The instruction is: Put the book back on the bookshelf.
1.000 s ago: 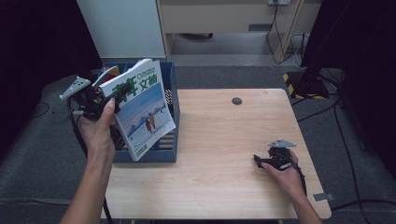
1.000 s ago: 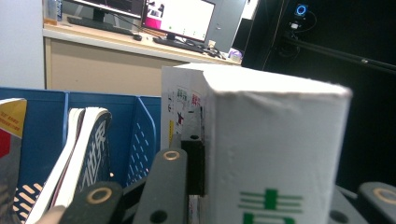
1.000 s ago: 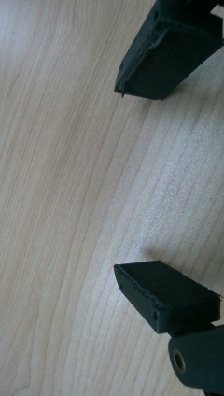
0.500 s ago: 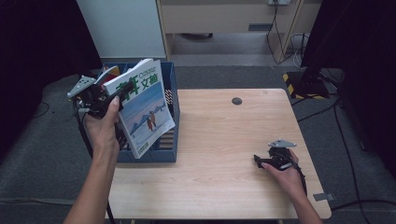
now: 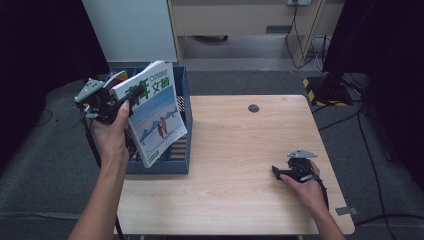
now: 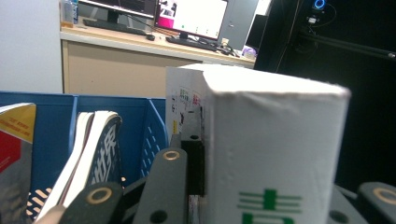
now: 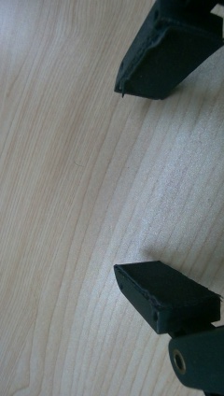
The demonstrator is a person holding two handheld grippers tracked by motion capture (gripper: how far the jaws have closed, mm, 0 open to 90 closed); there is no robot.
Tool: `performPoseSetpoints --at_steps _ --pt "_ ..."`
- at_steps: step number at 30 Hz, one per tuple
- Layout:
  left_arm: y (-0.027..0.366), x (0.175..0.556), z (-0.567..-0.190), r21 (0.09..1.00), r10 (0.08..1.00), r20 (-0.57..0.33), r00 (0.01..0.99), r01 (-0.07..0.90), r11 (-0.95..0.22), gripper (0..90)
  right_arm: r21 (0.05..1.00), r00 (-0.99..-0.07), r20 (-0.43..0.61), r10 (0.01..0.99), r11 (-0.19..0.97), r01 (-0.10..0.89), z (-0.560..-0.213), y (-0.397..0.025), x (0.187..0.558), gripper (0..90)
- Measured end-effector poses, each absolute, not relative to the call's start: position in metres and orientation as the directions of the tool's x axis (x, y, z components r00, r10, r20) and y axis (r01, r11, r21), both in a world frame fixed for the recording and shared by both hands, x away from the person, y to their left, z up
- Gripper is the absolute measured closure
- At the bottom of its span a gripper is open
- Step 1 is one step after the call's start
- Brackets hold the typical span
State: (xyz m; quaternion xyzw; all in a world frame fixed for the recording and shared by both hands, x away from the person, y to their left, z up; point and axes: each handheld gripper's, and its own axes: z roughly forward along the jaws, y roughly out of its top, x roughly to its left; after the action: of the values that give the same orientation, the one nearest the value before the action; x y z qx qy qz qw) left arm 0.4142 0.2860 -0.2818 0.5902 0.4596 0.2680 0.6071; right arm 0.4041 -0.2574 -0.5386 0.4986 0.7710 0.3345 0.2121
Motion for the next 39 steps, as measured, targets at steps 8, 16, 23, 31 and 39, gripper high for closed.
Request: performPoseSetpoints --at_steps 8,16,23,31,39 --pt "0.283 0.417 -0.281 0.965 0.881 -0.227 0.415 0.216 0.146 73.3 0.727 -0.413 0.007 0.911 0.279 0.627 -0.539 -0.257 0.404 11.7" --pt "0.276 0.422 -0.282 0.968 0.899 -0.210 0.385 0.211 0.136 73.3 0.727 -0.412 0.007 0.911 0.278 0.628 -0.539 -0.257 0.404 11.8" --pt "0.273 0.428 -0.284 0.967 0.903 -0.213 0.374 0.212 0.140 73.3 0.727 -0.413 0.007 0.911 0.279 0.627 -0.539 -0.257 0.404 11.7" --pt "0.271 0.435 -0.288 0.965 0.904 -0.226 0.364 0.210 0.157 73.3 0.728 -0.413 0.006 0.911 0.279 0.627 -0.539 -0.257 0.404 11.8" --pt "0.267 0.440 -0.290 0.966 0.909 -0.224 0.351 0.207 0.157 73.3 0.727 -0.412 0.008 0.911 0.278 0.628 -0.539 -0.257 0.404 11.8"
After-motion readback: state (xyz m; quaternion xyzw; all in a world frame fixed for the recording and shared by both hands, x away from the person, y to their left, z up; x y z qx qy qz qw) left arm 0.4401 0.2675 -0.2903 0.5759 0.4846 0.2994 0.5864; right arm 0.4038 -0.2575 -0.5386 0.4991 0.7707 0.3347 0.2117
